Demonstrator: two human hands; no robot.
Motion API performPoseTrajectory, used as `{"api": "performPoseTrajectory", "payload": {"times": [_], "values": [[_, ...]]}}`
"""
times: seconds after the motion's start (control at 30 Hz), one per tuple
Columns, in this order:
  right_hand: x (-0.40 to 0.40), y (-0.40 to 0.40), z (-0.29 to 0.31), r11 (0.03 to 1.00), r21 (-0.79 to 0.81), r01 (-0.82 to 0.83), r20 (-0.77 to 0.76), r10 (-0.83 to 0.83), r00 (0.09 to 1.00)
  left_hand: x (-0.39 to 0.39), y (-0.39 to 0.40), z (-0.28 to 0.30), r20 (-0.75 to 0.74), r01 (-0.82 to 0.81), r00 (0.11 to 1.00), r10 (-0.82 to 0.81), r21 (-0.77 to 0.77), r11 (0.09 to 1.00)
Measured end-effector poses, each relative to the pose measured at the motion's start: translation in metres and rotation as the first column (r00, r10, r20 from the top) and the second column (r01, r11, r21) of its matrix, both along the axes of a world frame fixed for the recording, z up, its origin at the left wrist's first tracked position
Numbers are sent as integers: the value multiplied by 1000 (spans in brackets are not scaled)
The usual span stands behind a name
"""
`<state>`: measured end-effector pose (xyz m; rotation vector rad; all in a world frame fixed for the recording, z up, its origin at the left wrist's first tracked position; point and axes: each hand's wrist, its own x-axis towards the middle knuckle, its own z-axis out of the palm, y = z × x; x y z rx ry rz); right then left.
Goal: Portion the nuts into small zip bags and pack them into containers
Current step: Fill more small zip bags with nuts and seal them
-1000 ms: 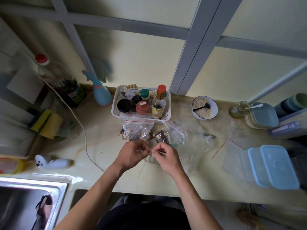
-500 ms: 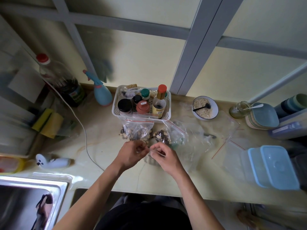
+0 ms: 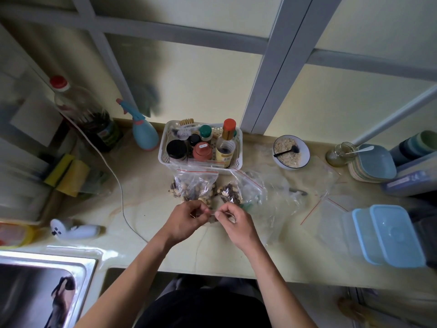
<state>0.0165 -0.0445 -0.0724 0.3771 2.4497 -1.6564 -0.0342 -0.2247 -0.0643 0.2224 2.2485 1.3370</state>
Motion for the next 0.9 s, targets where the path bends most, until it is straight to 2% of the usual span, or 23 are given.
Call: {"api": "performPoseTrajectory", "payload": {"times": [0.3,0.5,0.63,0.9], "values": [[3,0,1,999,-47,-1,13,2,1000,3,6,-2,-43,-48,998,46,-39,998],[3,4,-2,999,4,50,11,-50,999,4,7,2,-16,-71,997,70,-79,994],[3,7,-2,994,15,112,12,-113,994,4,4,3,44,-121,992,121,-19,993],[5,4,-2,998,-63,10,27,-8,1000,7,8,5,26,-105,994,104,37,994]]}}
